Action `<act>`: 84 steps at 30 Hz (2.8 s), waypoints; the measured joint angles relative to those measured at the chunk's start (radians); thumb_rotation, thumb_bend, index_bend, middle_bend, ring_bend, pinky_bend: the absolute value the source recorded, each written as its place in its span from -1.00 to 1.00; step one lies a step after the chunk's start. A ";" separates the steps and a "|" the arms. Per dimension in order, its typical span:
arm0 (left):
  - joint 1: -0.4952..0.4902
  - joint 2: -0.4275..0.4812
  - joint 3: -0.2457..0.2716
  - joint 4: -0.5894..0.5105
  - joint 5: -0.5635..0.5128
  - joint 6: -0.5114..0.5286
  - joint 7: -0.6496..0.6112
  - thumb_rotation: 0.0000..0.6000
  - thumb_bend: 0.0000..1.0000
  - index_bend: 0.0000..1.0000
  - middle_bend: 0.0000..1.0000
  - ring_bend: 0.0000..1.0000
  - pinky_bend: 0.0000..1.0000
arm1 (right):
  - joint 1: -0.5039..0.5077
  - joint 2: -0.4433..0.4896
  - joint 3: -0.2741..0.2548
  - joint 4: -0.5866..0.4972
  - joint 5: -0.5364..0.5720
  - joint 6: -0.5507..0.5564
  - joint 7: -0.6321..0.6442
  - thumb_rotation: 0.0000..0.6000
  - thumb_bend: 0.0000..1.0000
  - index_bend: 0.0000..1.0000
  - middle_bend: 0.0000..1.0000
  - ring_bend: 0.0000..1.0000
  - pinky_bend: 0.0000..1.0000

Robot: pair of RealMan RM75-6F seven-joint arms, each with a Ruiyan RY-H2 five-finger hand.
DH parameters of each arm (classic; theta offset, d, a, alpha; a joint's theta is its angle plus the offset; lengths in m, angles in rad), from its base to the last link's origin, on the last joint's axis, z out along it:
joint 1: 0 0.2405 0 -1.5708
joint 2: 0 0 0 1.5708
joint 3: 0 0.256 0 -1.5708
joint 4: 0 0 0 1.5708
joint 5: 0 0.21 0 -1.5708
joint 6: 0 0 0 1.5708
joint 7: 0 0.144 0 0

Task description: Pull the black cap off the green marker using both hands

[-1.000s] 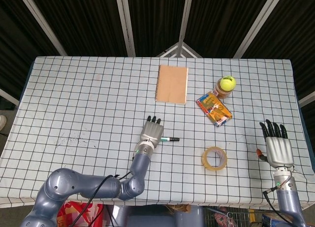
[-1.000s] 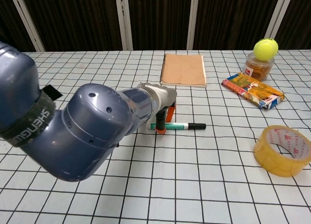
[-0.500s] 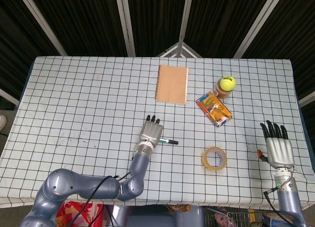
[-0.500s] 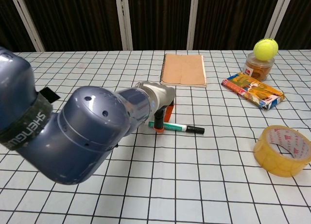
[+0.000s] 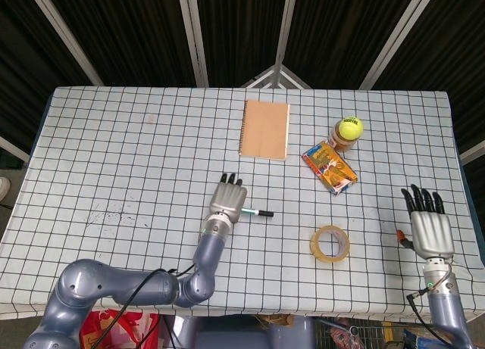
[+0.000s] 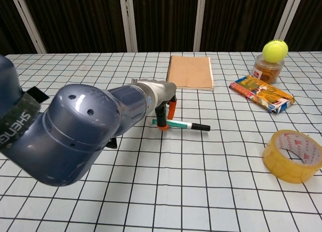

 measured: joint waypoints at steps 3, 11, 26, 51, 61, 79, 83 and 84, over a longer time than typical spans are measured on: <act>0.012 0.004 -0.003 -0.006 0.033 0.003 -0.035 1.00 0.02 0.14 -0.68 -1.00 -1.00 | 0.005 0.000 0.003 -0.009 0.001 -0.001 -0.012 1.00 -0.40 -0.80 -0.95 -0.99 -0.92; 0.037 0.020 -0.013 -0.031 0.112 0.016 -0.098 1.00 0.02 0.14 -0.68 -1.00 -1.00 | 0.029 -0.007 0.023 -0.046 0.006 -0.002 -0.052 1.00 -0.40 -0.76 -0.95 -0.99 -0.92; 0.010 0.096 -0.083 -0.214 0.146 0.157 -0.035 1.00 0.01 0.16 -0.65 -1.00 -1.00 | 0.135 0.006 0.115 -0.312 0.107 -0.066 -0.127 1.00 -0.40 -0.51 -0.95 -0.99 -0.92; -0.019 0.068 -0.117 -0.204 0.200 0.185 -0.111 1.00 0.01 0.21 -0.58 -1.00 -1.00 | 0.371 -0.207 0.218 -0.474 0.344 -0.017 -0.253 1.00 -0.40 -0.29 -0.95 -0.99 -0.92; -0.010 0.072 -0.113 -0.224 0.208 0.190 -0.119 1.00 0.00 0.22 -0.57 -1.00 -1.00 | 0.402 -0.243 0.229 -0.446 0.380 0.025 -0.265 1.00 -0.40 -0.17 -0.95 -0.99 -0.92; 0.010 0.088 -0.107 -0.239 0.221 0.189 -0.141 1.00 0.01 0.23 -0.56 -1.00 -1.00 | 0.396 -0.231 0.210 -0.395 0.414 0.037 -0.226 1.00 -0.40 -0.10 -0.95 -0.98 -0.92; 0.013 0.090 -0.105 -0.240 0.228 0.186 -0.147 1.00 0.01 0.23 -0.56 -1.00 -1.00 | 0.392 -0.226 0.205 -0.385 0.412 0.037 -0.214 1.00 -0.40 -0.05 -0.95 -0.97 -0.92; 0.014 0.091 -0.105 -0.242 0.229 0.185 -0.148 1.00 0.01 0.23 -0.55 -1.00 -1.00 | 0.392 -0.225 0.205 -0.383 0.413 0.036 -0.212 1.00 -0.40 -0.03 -0.95 -0.97 -0.92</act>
